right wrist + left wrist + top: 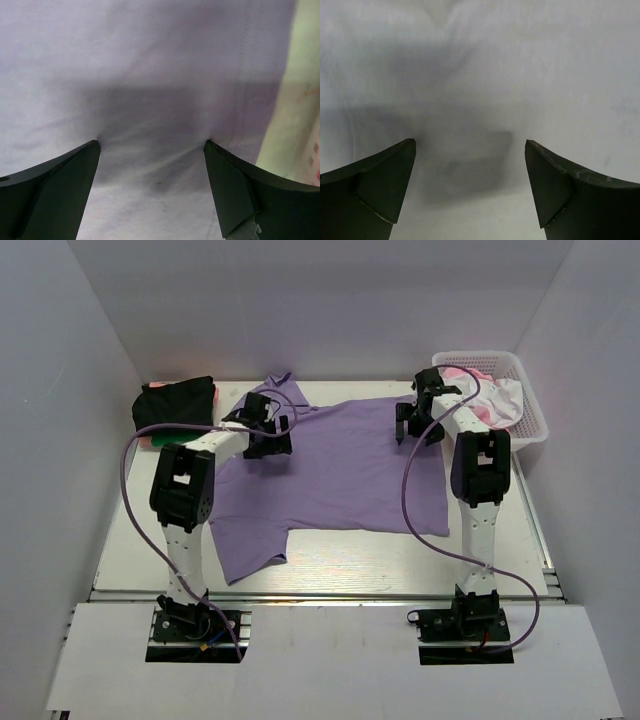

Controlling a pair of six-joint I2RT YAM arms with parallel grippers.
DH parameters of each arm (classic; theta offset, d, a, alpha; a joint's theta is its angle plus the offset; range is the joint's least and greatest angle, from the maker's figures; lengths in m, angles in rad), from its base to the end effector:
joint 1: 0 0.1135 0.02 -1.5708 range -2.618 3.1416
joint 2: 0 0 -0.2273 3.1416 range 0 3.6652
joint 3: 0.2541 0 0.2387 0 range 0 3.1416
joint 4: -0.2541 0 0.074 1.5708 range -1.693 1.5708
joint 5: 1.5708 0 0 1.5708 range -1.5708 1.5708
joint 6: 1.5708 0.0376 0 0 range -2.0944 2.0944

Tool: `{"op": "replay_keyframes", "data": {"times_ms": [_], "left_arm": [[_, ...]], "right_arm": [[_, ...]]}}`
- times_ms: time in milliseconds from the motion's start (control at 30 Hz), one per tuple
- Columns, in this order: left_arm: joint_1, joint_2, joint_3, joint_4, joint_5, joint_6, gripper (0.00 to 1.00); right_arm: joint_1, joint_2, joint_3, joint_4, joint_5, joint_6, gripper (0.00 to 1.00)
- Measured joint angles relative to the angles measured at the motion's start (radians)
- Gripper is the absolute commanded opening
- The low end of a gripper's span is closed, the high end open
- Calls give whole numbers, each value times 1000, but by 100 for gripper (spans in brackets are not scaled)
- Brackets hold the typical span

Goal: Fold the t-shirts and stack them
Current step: Flatten out the tshirt

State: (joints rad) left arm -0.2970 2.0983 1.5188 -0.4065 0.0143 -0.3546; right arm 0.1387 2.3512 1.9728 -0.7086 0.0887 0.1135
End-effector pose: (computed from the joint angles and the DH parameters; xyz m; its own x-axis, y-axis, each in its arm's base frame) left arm 0.4036 -0.1241 0.1405 -0.8519 -0.1023 -0.5135 0.0047 0.9792 -0.2029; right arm 0.4646 0.0615 0.1468 -0.8821 -0.0092 -0.4710 0.0030 0.9997 -0.0252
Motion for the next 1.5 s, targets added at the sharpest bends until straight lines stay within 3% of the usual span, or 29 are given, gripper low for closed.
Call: {"op": "replay_keyframes", "data": {"times_ms": [167,300,500,700,867,1000,1200,1333,1367,1433,1500], "left_arm": [[-2,-168,-106,-45,-20,2,100],[-8,-454,-269,-94,-83,-42,100],[-10,-863,-552,-280,-157,-217,100],[-13,-1038,-818,-517,-143,-396,100],[-13,-1089,-876,-604,-125,-500,100],[-13,-1088,-929,-602,-98,-551,89],[-13,-1086,-1027,-546,-73,-594,64],[-13,-1086,-1049,-513,-80,-612,35],[-13,-1086,-1049,-510,-81,-613,18],[-13,-1085,-1051,-493,-84,-618,0],[-13,-1085,-1052,-475,-83,-616,0]], "right_arm": [[10,-81,-73,16,-89,-83,90],[69,-240,-163,40,-154,-120,90],[196,-587,-492,257,-182,-31,90],[246,-818,-829,402,-74,87,90],[254,-924,-1022,450,-11,167,90],[254,-945,-1059,438,22,201,90],[253,-1006,-1069,435,83,255,90],[245,-1055,-1071,417,106,291,90],[241,-1059,-1071,415,106,298,90],[235,-1060,-1071,402,99,305,90],[228,-1060,-1071,368,99,322,90]]}}
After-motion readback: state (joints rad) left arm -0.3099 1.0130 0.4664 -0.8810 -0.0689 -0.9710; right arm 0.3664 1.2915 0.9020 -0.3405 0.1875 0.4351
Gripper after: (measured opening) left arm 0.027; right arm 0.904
